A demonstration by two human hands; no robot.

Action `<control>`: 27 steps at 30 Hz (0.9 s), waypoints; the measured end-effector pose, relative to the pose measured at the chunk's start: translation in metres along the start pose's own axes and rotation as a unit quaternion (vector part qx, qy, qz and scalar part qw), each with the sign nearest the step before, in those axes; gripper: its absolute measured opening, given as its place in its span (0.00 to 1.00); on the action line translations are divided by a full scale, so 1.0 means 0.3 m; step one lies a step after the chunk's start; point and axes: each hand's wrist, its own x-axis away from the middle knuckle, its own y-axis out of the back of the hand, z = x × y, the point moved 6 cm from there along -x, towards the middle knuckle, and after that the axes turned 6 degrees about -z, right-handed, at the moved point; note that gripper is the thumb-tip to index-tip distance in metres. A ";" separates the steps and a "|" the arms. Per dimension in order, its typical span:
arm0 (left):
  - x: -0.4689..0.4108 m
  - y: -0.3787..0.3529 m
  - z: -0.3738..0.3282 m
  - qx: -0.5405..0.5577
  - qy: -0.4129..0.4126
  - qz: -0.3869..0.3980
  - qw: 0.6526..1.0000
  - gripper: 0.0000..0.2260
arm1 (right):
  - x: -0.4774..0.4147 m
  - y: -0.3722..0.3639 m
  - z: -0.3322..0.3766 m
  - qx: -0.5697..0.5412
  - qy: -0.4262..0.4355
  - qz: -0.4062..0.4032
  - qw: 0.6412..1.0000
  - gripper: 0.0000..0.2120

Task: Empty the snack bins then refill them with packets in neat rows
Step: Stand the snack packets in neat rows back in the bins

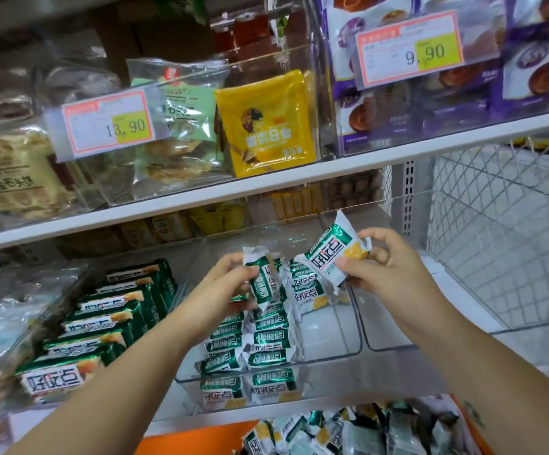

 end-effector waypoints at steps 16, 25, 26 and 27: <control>0.103 -0.114 -0.093 0.089 0.021 0.049 0.995 0.08 | 0.075 -0.058 0.031 0.008 -0.036 0.142 0.989 0.15; 0.126 -0.164 -0.142 -0.046 -0.103 0.102 0.988 0.26 | 0.080 -0.041 0.056 0.134 0.042 0.135 0.981 0.17; 0.120 -0.162 -0.142 -0.047 -0.109 0.095 0.988 0.26 | 0.080 -0.045 0.055 0.146 0.050 0.136 0.979 0.17; 0.111 -0.162 -0.138 -0.043 -0.113 0.092 0.988 0.25 | 0.078 -0.046 0.055 0.149 0.052 0.140 0.978 0.17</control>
